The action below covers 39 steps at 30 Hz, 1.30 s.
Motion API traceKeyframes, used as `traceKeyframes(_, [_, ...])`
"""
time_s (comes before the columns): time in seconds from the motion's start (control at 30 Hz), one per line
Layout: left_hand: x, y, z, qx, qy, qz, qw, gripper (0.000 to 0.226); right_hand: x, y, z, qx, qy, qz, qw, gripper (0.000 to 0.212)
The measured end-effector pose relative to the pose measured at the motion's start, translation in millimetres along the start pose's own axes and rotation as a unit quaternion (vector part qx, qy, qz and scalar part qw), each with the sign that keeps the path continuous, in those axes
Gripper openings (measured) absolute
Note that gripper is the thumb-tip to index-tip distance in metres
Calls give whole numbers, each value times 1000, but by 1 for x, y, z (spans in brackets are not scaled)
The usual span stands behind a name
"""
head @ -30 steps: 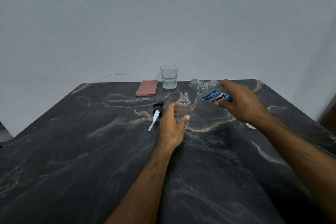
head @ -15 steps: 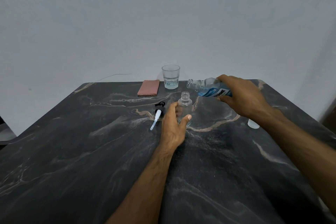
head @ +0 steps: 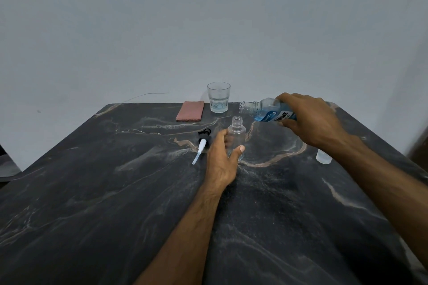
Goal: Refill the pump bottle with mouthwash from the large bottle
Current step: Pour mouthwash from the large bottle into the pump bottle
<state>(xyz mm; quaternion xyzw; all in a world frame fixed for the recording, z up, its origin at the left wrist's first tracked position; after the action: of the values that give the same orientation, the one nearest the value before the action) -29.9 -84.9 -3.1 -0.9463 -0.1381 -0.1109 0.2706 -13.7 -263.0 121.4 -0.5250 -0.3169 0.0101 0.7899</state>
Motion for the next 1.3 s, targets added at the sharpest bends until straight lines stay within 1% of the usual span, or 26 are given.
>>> traceKeyframes(0.33, [1, 0, 0, 6, 2, -2, 1000, 54, 2, -3, 3, -18, -13, -5, 1000, 45])
traceKeyframes(0.63, [1, -1, 0, -1, 8, -6, 1000, 51, 3, -4, 5, -28, -14, -1, 1000, 41])
traceKeyframes(0.87, [1, 0, 0, -2, 4, -4, 1000, 53, 2, -6, 7, -30, -15, -1, 999, 44])
traceKeyframes(1.3, [0, -1, -1, 1, 2, -4, 1000, 55, 5, -9, 8, -45, -17, 3, 999, 41])
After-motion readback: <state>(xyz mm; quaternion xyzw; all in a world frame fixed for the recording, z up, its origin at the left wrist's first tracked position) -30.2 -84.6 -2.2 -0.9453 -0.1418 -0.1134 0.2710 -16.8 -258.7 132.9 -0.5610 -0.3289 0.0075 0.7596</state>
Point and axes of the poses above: each hand's wrist, its own x-axis towards the middle knuckle, its own y-axis out of the palm, z = x × y, the point moved 8 cm from there along x, towards the middle knuckle, and after that the axes turned 14 degrees about x, right-handed, at the moved point
